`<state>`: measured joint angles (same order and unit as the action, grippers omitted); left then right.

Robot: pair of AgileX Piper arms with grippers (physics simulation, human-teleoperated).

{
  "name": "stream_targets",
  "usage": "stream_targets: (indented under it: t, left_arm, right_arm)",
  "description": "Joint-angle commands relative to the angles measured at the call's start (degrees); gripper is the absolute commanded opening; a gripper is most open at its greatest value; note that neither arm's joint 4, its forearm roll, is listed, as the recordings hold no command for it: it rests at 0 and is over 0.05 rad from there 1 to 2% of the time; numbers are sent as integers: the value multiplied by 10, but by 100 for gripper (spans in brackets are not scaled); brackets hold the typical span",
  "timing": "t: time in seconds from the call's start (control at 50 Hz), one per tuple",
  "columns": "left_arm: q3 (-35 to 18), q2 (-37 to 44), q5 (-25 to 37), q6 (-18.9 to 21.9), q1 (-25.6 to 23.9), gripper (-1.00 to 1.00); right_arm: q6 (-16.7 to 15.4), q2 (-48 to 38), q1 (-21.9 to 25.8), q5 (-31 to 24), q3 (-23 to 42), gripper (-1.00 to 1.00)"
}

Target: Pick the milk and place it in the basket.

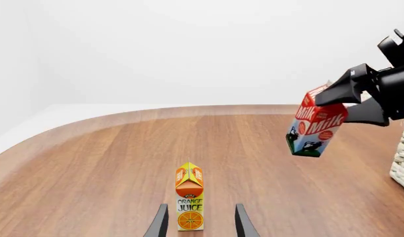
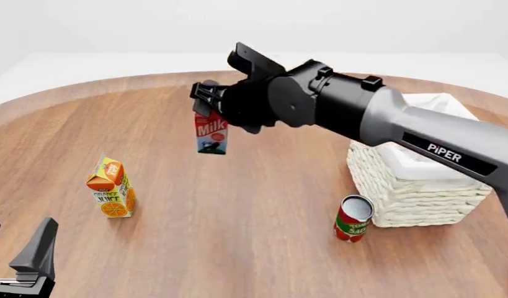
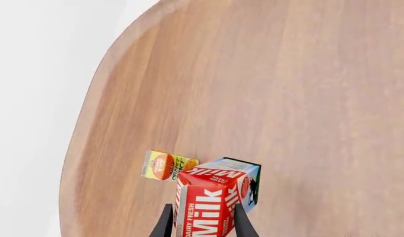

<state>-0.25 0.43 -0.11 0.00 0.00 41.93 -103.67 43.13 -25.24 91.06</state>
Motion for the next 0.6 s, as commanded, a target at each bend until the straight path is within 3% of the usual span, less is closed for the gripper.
stream_targets:
  t: [0.02,0.6]
  left_arm:
    - [0,0,0,0,0,100]
    - [0,0,0,0,0,100]
  right_arm:
    - [11,57,-18,3,-11,-100]
    - [10,201,-94,-12,-89,-100]
